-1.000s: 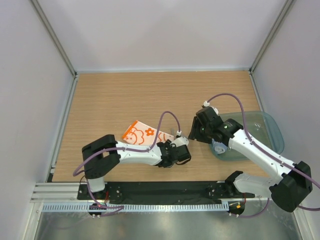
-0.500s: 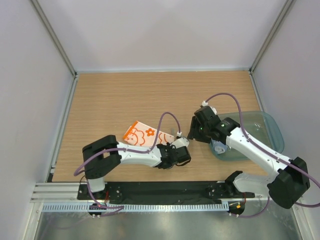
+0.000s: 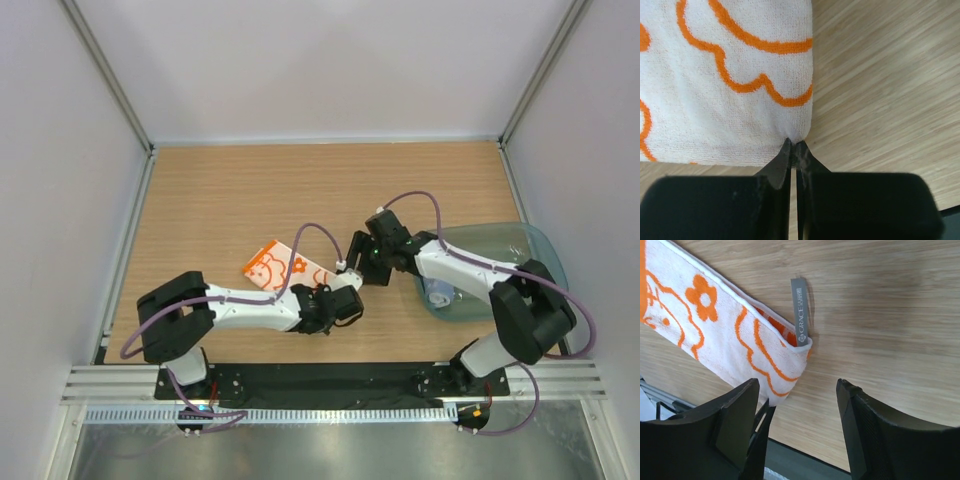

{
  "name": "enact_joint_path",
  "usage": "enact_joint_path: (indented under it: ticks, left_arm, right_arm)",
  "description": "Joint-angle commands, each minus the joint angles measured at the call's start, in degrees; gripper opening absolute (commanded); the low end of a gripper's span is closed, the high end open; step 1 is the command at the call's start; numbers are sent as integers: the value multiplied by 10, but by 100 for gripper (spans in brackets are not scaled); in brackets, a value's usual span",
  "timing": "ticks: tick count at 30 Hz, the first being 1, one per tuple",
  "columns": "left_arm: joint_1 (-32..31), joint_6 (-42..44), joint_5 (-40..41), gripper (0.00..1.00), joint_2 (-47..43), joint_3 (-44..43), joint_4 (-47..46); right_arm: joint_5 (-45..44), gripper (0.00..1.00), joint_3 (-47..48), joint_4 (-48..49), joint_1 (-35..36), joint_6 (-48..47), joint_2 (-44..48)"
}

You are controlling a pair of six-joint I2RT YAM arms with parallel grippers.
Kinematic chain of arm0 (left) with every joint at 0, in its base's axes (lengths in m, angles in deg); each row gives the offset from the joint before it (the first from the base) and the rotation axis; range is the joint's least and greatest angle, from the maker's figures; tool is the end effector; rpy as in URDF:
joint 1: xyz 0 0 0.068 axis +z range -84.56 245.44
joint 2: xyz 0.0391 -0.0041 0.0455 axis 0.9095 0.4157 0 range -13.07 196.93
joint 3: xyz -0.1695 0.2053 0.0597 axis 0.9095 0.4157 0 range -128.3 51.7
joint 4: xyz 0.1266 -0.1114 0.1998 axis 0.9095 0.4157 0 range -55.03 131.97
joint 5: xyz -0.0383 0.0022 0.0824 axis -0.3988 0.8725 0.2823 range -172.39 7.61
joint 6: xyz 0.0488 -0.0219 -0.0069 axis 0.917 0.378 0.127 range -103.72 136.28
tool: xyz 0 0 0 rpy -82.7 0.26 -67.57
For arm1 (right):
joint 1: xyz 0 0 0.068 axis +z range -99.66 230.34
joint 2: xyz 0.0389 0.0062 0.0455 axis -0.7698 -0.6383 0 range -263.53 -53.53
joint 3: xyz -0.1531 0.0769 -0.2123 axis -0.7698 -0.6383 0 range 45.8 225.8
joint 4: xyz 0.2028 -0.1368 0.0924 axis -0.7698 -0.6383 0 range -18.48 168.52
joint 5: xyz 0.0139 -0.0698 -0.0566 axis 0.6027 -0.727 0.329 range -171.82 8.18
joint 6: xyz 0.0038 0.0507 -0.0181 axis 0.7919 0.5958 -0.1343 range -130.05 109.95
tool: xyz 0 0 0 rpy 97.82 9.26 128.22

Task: Roll the towels
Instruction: Roll the towel

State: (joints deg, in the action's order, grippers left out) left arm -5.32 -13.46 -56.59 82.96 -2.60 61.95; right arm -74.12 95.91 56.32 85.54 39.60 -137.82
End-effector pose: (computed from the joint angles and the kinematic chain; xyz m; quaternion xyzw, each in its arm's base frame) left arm 0.1164 -0.2866 0.1589 0.2970 0.9117 0.0019 0.2838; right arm 0.2348 0.1716 0.1971 0.1008 0.9500 0.2421 0.1696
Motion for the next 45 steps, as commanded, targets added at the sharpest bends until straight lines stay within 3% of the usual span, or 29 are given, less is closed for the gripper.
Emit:
enact_joint_path:
  ticks: [1,17,24,32,39,45]
  left_arm:
    - [17,-7,-8,0,-40,2,-43]
    - [62,-12,-41,0,-153,38,-44]
    - [63,-16,-37,0,-166,49,-38]
    - [70,-28,-45,0,-192,57,-46]
    - [85,-41,-66,0,-218,76,-50]
    - [85,-65,-80,0,-226,97,-55]
  right_arm:
    - [63,71,-6,49,14,16,-31]
    - [68,68,-5,94,29,29,-104]
    - [71,67,-3,140,29,49,-82]
    - [66,60,7,142,29,48,-120]
    - [53,31,29,120,28,34,-135]
    - [40,15,65,72,19,7,-136]
